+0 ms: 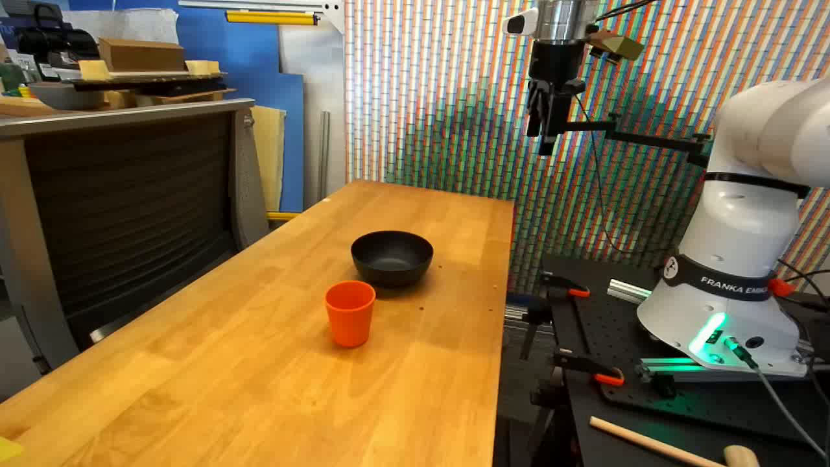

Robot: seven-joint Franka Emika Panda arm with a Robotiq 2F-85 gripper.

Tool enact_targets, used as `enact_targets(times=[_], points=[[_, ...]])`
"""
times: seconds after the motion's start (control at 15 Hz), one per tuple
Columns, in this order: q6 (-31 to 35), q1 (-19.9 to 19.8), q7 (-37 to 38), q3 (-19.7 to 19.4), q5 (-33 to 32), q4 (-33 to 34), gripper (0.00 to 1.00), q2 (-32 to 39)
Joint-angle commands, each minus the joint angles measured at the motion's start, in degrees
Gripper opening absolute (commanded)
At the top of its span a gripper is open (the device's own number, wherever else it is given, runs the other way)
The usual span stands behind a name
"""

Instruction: Take the orange cup from the table and place it in the black bowl

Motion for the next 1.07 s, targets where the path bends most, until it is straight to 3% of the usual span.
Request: enact_targets(times=[0.0,0.6,0.87,1.0], points=[[-0.2,0.6,0.3,-0.5,-0.3,0.1,1.00,0.0],[1.5,0.9,1.5,-0.2,0.2,0.1,1.00,1.2],[19.5,2.9,15.5,7.0,1.0,0.5,1.00,9.9],[28.2,2.8,21.6,10.9,0.4,2.4,1.00,17.7]])
